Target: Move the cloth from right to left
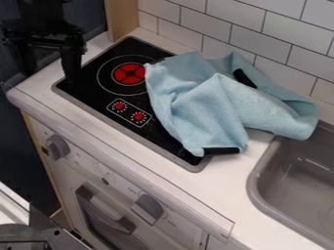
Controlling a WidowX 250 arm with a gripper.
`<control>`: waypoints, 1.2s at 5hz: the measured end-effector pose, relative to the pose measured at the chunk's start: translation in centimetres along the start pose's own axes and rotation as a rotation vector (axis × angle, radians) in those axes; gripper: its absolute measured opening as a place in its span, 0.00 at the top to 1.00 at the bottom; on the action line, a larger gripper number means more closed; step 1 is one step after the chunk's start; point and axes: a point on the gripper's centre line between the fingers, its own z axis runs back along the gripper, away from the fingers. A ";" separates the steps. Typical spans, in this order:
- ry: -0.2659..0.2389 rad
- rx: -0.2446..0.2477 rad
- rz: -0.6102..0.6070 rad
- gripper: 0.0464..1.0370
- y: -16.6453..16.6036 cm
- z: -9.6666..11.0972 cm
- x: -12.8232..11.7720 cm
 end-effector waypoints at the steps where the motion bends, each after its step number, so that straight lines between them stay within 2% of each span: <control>1: 0.029 -0.003 -0.003 0.04 -0.3 -0.7 -0.4; 2: 0.014 0.032 -0.016 0.04 -2.0 0.1 -0.7; 4: -0.026 0.027 -0.045 0.04 -6.4 0.4 -0.7; 6: -0.011 0.002 -0.055 0.04 -9.9 0.1 0.5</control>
